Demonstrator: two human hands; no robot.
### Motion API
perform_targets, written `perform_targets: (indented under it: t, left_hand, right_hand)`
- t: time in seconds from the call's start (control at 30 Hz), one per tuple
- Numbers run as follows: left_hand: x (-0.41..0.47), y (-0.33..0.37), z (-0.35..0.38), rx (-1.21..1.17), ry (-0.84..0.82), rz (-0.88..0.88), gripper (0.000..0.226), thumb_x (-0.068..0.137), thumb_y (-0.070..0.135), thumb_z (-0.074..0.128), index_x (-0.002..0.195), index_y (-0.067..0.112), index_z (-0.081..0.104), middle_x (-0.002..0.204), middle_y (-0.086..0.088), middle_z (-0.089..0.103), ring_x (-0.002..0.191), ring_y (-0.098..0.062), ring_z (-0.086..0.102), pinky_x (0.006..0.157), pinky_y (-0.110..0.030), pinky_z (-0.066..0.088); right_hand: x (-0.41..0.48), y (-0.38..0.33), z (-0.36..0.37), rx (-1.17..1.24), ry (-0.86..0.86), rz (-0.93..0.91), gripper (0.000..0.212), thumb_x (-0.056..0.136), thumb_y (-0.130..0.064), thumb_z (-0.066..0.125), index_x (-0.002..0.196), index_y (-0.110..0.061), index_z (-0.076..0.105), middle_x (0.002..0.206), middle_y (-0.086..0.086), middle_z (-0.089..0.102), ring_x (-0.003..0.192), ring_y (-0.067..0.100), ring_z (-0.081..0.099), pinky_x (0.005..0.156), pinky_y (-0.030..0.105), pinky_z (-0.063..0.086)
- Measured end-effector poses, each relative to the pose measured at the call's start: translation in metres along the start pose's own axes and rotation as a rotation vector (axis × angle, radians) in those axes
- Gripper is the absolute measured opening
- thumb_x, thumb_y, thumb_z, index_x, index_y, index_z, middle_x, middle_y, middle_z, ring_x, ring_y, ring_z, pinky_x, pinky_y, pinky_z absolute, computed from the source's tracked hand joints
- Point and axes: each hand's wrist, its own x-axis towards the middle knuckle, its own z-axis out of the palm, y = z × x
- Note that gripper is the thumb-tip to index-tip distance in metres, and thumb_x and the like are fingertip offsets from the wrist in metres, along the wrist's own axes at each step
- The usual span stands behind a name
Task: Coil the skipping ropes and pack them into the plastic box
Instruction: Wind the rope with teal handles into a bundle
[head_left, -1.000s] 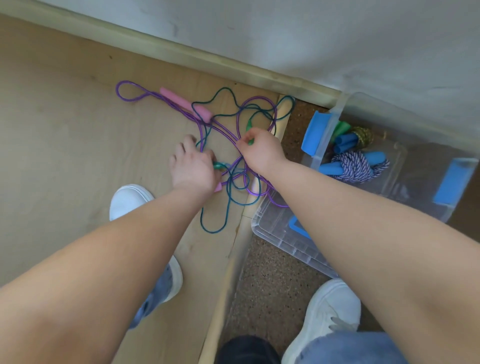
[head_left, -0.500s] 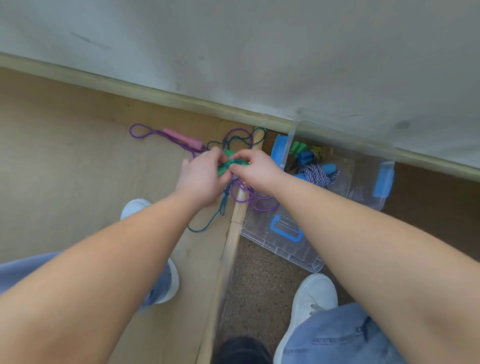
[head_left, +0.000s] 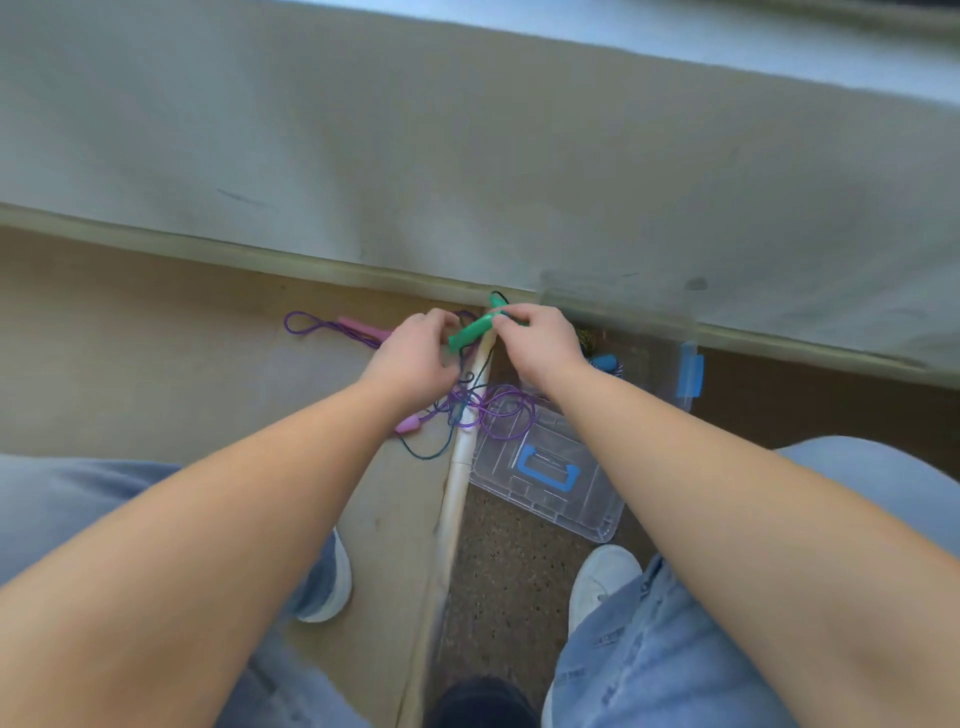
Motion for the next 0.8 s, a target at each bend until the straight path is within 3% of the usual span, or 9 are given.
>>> perform_targets:
  t: [0.07, 0.13, 0.23, 0.3, 0.47, 0.53, 0.6, 0.7, 0.8]
  left_hand:
    - [-0.006, 0.01, -0.001, 0.015, -0.01, -0.048, 0.06, 0.083, 0.038, 0.064, 0.139, 0.024, 0.047, 0.129, -0.008, 0.05, 0.116, -0.031, 0.055, 0.102, -0.041, 0.046]
    - [-0.01, 0.021, -0.004, 0.034, -0.001, -0.032, 0.054, 0.085, 0.045, 0.059, 0.135, 0.028, 0.051, 0.128, -0.009, 0.05, 0.118, -0.034, 0.053, 0.103, -0.042, 0.044]
    - [-0.02, 0.042, -0.015, 0.035, -0.045, 0.068, 0.02, 0.094, 0.039, 0.05, 0.098, 0.021, 0.06, 0.09, -0.002, 0.061, 0.095, -0.03, 0.06, 0.075, -0.034, 0.044]
    - [-0.028, 0.057, -0.021, 0.027, -0.072, 0.051, 0.021, 0.099, 0.035, 0.046, 0.091, 0.017, 0.053, 0.075, 0.005, 0.058, 0.08, -0.026, 0.057, 0.067, -0.032, 0.037]
    - [-0.043, 0.071, -0.026, -0.35, -0.225, -0.263, 0.023, 0.102, 0.028, 0.034, 0.113, 0.01, 0.042, 0.089, -0.008, 0.075, 0.077, -0.025, 0.072, 0.06, -0.032, 0.053]
    - [-0.051, 0.074, -0.029, -0.51, -0.238, -0.36, 0.023, 0.103, 0.028, 0.032, 0.114, 0.011, 0.042, 0.094, -0.01, 0.075, 0.077, -0.022, 0.072, 0.063, -0.031, 0.052]
    - [-0.056, 0.074, -0.028, -0.641, -0.235, -0.412, 0.025, 0.104, 0.029, 0.033, 0.118, 0.013, 0.045, 0.099, -0.011, 0.075, 0.086, -0.023, 0.073, 0.072, -0.036, 0.055]
    - [-0.063, 0.072, -0.021, -0.781, -0.27, -0.452, 0.028, 0.103, 0.026, 0.037, 0.122, 0.012, 0.052, 0.111, -0.014, 0.072, 0.101, -0.028, 0.071, 0.083, -0.044, 0.056]
    - [-0.066, 0.072, -0.013, -0.877, -0.295, -0.453, 0.03, 0.103, 0.023, 0.038, 0.126, 0.014, 0.054, 0.107, -0.01, 0.072, 0.094, -0.026, 0.071, 0.086, -0.05, 0.058]
  right_hand:
    - [-0.01, -0.004, -0.011, -0.004, -0.016, -0.025, 0.026, 0.095, -0.031, 0.06, 0.115, -0.024, 0.075, 0.093, -0.001, 0.069, 0.094, 0.02, 0.062, 0.08, 0.025, 0.045]
    - [-0.021, -0.01, -0.02, -0.004, -0.032, -0.034, 0.023, 0.091, -0.035, 0.062, 0.107, -0.027, 0.076, 0.083, -0.006, 0.066, 0.087, 0.021, 0.06, 0.079, 0.028, 0.046]
    - [-0.034, -0.014, -0.029, 0.031, -0.061, -0.043, 0.031, 0.075, -0.049, 0.057, 0.097, -0.034, 0.074, 0.068, -0.014, 0.059, 0.077, 0.022, 0.058, 0.077, 0.038, 0.049]
    - [-0.04, -0.015, -0.037, 0.046, -0.048, -0.049, 0.034, 0.08, -0.049, 0.056, 0.105, -0.033, 0.073, 0.074, -0.011, 0.063, 0.076, 0.024, 0.061, 0.083, 0.042, 0.054]
    - [-0.063, -0.013, -0.059, -0.012, 0.092, -0.096, 0.028, 0.099, -0.028, 0.052, 0.121, -0.03, 0.069, 0.099, -0.005, 0.066, 0.089, 0.019, 0.062, 0.084, 0.027, 0.049]
    - [-0.07, -0.011, -0.058, -0.017, 0.122, -0.094, 0.024, 0.097, -0.018, 0.052, 0.109, -0.032, 0.068, 0.096, -0.006, 0.063, 0.087, 0.021, 0.061, 0.08, 0.028, 0.047]
    - [-0.075, -0.011, -0.052, 0.116, 0.061, -0.029, 0.023, 0.094, -0.01, 0.053, 0.098, -0.033, 0.057, 0.093, 0.004, 0.066, 0.079, 0.025, 0.07, 0.074, 0.041, 0.057]
    - [-0.084, -0.01, -0.041, 0.304, -0.141, 0.022, 0.034, 0.092, -0.001, 0.059, 0.12, -0.02, 0.053, 0.107, 0.02, 0.066, 0.077, 0.025, 0.073, 0.065, 0.039, 0.06]
    - [-0.093, -0.007, -0.033, 0.21, -0.229, -0.002, 0.042, 0.089, -0.006, 0.065, 0.129, -0.015, 0.059, 0.104, 0.016, 0.072, 0.092, 0.032, 0.073, 0.081, 0.049, 0.061]
